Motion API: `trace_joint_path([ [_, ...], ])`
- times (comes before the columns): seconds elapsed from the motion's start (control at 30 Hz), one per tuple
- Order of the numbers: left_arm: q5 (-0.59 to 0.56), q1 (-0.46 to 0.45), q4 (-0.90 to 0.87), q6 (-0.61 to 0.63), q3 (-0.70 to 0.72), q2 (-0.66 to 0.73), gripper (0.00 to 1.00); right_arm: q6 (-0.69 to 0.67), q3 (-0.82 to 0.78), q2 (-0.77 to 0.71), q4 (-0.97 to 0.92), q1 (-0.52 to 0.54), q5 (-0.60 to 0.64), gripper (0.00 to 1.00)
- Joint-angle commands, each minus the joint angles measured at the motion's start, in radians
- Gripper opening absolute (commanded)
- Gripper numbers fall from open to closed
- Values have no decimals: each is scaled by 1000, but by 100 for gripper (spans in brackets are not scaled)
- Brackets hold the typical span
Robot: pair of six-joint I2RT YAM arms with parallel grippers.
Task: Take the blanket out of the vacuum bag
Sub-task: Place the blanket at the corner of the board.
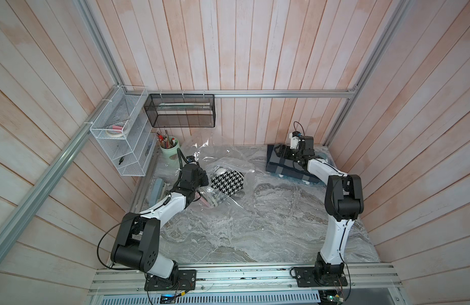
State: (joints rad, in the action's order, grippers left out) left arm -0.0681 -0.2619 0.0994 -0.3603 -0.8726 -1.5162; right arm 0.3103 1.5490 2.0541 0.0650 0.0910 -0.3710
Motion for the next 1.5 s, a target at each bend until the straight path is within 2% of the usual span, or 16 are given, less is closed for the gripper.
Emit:
trace_joint_path([
  [0.0, -21, 3, 10, -9, 14, 6, 0, -22, -28, -87, 66, 3, -13, 97],
  [0.1, -5, 2, 23, -13, 17, -8, 0, 1, -111, -164, 101, -24, 26, 98],
  [0.23, 23, 1, 26, -9, 5, -33, 0, 115, -236, -211, 116, -118, 54, 98],
  [0.4, 53, 0, 29, -6, -11, -48, 0, 233, -311, -175, 80, -230, -22, 98],
  [0.7, 101, -14, 35, -21, 1, -19, 0, 260, -264, -41, -14, -244, -111, 98],
  [0.83, 128, -32, 34, -8, 3, 14, 0, 263, -322, -110, 55, -242, -89, 98],
  [1.0, 174, -37, 7, 18, -25, 44, 0, 212, -376, -279, 99, -205, -7, 98],
  [1.13, 179, -37, -45, 41, -70, 61, 0, 143, -422, -430, 118, -131, -24, 98],
  [1.3, 167, -35, -110, 66, -127, 50, 0, 258, -601, -578, 297, -44, -107, 97],
  [1.47, 202, -35, -193, 91, -214, 7, 0, 323, -739, -681, 372, 120, -95, 94],
])
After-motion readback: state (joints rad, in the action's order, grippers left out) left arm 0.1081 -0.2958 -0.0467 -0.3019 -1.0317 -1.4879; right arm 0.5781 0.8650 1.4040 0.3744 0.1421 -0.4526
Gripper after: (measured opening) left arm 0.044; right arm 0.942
